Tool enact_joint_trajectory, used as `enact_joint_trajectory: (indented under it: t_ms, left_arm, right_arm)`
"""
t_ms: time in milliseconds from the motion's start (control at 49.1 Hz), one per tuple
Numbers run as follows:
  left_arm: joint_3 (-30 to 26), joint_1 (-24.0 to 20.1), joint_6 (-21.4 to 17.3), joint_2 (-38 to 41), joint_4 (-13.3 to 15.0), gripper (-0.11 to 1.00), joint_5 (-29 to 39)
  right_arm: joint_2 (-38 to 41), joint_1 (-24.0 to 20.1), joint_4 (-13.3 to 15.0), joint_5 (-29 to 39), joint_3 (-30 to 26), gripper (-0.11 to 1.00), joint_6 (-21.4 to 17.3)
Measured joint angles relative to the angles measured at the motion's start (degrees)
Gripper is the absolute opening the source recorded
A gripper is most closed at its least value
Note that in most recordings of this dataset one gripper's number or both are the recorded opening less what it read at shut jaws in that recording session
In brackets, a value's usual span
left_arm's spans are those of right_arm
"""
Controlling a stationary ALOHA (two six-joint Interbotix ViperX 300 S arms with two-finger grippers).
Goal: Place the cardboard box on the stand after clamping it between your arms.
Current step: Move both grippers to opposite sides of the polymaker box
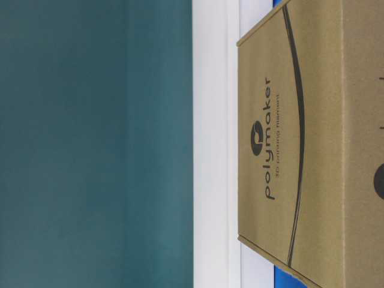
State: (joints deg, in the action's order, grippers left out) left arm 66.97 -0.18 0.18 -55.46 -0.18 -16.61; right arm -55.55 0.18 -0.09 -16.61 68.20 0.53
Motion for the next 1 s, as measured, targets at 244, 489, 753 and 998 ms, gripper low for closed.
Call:
enact_joint_trajectory:
  t_ms: [244, 489, 753, 998]
  left_arm:
    - [-4.31, -0.09, 1.05, 6.15, -2.11, 0.00, 11.43]
    - [-8.70, -0.18, 0.97, 10.02, -2.11, 0.00, 29.27]
    - [-10.63, -0.09, 0.97, 13.45, -2.20, 0.00, 38.32]
    - [-12.13, -0.18, 1.05, 19.34, -2.29, 0.02, 43.51]
  right_arm:
    - [0.79, 1.32, -2.20, 11.78, -3.25, 0.03, -1.05]
    - [3.16, 2.11, -2.37, 34.28, -8.61, 0.03, -1.05]
    - [10.90, 2.20, -2.29, 49.66, -10.72, 0.05, -1.05]
    - [18.81, 2.20, -1.14, 55.72, -12.30, 0.33, -1.05]
